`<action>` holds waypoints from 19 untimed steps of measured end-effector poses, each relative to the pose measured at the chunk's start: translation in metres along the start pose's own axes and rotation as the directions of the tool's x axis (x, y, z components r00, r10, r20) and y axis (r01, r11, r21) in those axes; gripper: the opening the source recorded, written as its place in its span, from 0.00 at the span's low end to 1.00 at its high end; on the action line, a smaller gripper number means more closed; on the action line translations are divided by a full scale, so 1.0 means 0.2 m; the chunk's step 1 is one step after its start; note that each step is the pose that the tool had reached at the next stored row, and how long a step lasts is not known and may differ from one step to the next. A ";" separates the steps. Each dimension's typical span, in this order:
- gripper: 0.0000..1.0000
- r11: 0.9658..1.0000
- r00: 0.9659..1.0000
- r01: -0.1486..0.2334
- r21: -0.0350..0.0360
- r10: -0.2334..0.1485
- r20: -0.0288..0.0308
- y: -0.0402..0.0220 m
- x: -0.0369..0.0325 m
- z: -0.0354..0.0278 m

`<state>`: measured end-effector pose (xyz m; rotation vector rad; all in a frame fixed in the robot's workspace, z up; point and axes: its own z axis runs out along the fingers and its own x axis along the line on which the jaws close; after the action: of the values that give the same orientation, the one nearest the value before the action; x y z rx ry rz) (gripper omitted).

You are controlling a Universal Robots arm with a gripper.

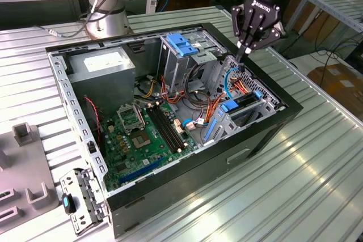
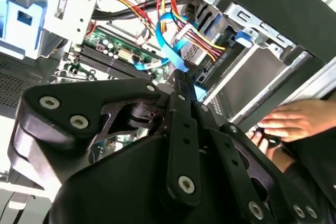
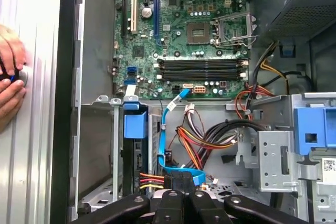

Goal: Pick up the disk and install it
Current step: 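Insert the second disk wire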

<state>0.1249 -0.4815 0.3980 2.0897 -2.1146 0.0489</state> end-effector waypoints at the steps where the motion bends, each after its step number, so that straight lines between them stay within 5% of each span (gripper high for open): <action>1: 0.11 1.000 1.000 -0.002 0.000 0.002 -0.021 -0.004 -0.013 0.001; 2: 0.11 1.000 0.999 -0.004 0.000 0.004 -0.041 -0.013 -0.025 0.001; 4: 0.11 1.000 0.998 -0.006 0.000 0.006 -0.059 -0.033 -0.045 0.018; 7: 0.24 1.000 0.998 -0.007 0.000 0.007 -0.066 -0.037 -0.062 0.043; 12: 0.31 1.000 0.995 -0.009 0.001 0.009 -0.095 -0.040 -0.085 0.072; 15: 0.31 1.000 0.993 -0.011 0.001 0.011 -0.114 -0.041 -0.101 0.088; 17: 0.30 1.000 0.993 -0.012 0.002 0.012 -0.121 -0.042 -0.105 0.096; 19: 0.16 1.000 0.991 -0.013 0.002 0.013 -0.133 -0.044 -0.110 0.112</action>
<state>0.1316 -0.4631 0.3720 2.0135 -2.0510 0.1858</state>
